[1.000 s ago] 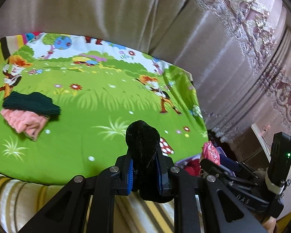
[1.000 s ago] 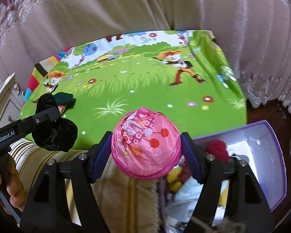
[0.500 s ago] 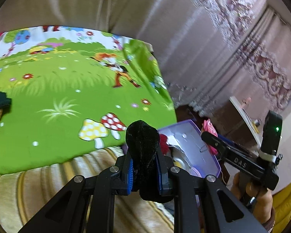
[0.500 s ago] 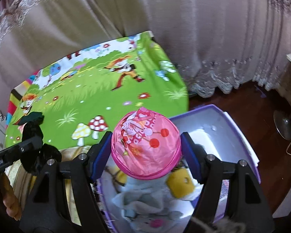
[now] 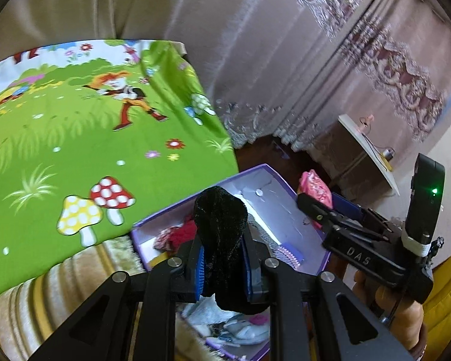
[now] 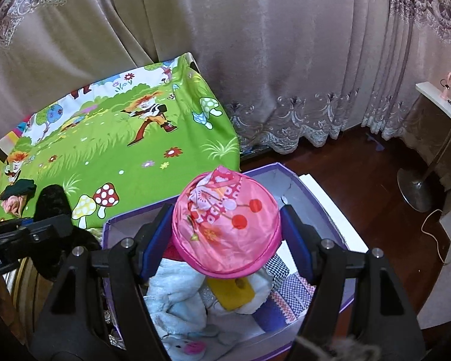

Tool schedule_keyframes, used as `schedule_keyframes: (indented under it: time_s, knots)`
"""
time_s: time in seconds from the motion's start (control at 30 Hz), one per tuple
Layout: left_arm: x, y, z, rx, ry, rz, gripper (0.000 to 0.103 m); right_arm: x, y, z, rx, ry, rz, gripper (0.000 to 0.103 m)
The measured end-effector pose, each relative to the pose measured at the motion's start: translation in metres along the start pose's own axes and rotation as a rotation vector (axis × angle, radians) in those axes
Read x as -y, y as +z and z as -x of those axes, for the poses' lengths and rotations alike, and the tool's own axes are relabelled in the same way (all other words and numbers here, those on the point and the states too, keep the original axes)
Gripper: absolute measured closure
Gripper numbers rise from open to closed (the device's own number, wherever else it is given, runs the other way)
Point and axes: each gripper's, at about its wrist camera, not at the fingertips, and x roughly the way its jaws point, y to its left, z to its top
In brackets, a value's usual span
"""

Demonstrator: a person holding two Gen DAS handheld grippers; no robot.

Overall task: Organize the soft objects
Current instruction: 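Drop the pink ball into the box with the right gripper while the left drops the hat, then grasp the dark green glove with the left gripper while the right grasps the pink cloth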

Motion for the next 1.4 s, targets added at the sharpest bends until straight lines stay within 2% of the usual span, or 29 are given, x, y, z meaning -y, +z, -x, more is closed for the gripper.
schedule_keyframes:
  time_s: [0.13,0.2,0.5,0.8,1.17,1.4]
  knots:
    - [0.003,0.002,-0.010,-0.019,0.006,0.003,0.055,0.004,-0.001,-0.003,-0.009,-0.008,-0.015,0.022]
    - [0.000,0.002,-0.012,-0.024,0.012,0.017,0.052,0.004,-0.001,-0.003,-0.011,-0.008,-0.011,0.021]
    - [-0.021,0.006,0.004,-0.001,0.035,0.070,0.051,-0.006,0.001,0.001,-0.008,0.000,0.006,0.020]
    - [-0.054,0.016,0.030,0.052,0.067,0.117,0.051,-0.047,0.010,0.008,0.007,0.055,0.069,0.020]
    - [-0.144,0.017,0.081,0.131,0.188,0.232,0.051,-0.117,0.024,0.009,0.016,0.146,0.192,0.019]
    - [-0.213,0.003,0.122,0.181,0.277,0.341,0.051,-0.163,0.030,0.005,0.016,0.201,0.275,0.019]
